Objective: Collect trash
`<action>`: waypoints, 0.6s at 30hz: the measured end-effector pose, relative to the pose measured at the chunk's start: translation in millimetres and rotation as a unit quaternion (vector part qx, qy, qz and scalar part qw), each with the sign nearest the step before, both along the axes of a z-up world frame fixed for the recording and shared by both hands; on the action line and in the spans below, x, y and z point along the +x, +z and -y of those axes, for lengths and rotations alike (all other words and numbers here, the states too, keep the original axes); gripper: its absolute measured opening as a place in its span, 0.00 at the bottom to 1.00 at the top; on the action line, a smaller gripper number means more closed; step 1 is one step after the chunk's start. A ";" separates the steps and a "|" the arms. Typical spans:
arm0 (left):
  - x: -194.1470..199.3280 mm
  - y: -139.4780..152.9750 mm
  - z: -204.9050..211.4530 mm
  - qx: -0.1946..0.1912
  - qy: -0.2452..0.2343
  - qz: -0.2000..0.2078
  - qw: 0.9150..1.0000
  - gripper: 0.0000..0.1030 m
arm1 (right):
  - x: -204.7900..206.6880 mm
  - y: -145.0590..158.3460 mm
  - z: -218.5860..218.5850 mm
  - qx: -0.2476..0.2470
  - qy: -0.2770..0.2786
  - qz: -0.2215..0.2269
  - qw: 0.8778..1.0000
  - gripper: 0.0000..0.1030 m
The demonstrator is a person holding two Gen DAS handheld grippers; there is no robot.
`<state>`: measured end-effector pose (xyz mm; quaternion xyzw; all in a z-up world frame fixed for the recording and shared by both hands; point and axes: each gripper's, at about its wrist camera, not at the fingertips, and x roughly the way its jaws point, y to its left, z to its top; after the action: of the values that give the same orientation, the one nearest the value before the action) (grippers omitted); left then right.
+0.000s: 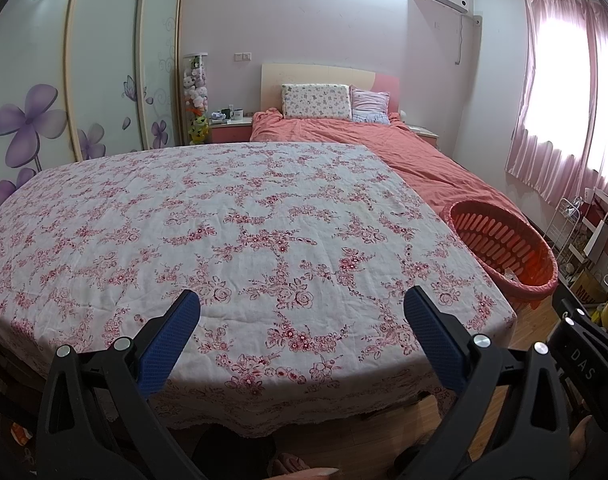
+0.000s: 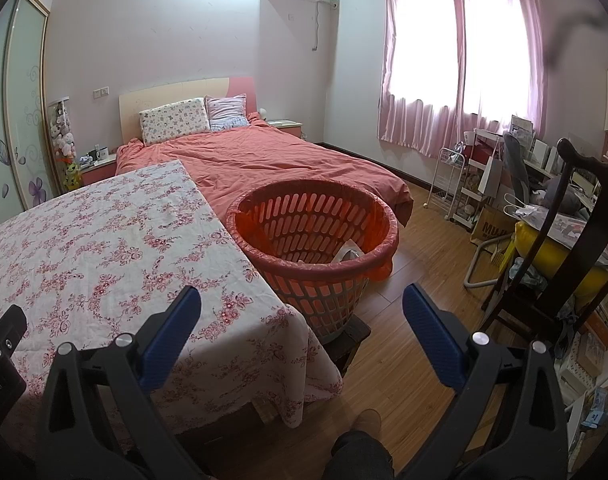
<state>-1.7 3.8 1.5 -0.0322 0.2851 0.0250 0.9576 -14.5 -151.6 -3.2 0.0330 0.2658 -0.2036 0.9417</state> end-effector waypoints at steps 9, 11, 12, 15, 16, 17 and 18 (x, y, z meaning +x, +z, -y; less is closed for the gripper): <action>0.3 -0.2 -0.2 0.000 0.000 0.000 1.000 0.97 | -0.1 0.4 0.6 0.001 0.000 0.000 1.000 0.96; 0.4 -0.2 -0.2 0.000 0.001 0.000 1.000 0.97 | -0.1 0.4 0.8 0.001 0.000 0.000 1.000 0.96; 0.0 -0.5 0.0 0.001 0.001 0.000 1.000 0.97 | -0.1 0.4 0.8 0.001 0.000 0.000 1.000 0.96; -1.6 -1.9 0.8 0.002 0.002 0.000 1.000 0.97 | 0.0 0.3 0.3 0.001 0.000 0.000 1.000 0.96; -2.1 -2.2 0.9 0.002 0.001 0.000 1.000 0.97 | -0.1 0.6 1.0 0.001 0.000 0.000 1.000 0.96; -1.6 -1.9 0.7 0.002 0.001 0.000 1.000 0.97 | 0.0 0.7 0.9 0.001 0.001 0.000 1.000 0.96; -2.4 -2.1 0.8 0.002 0.001 0.000 1.000 0.97 | -0.1 0.7 0.8 0.001 0.001 0.000 1.000 0.96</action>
<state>-4.0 2.9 -0.6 -0.0302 0.2848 0.0268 0.9577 -14.5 -152.4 -2.5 0.0338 0.2663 -0.2027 0.9417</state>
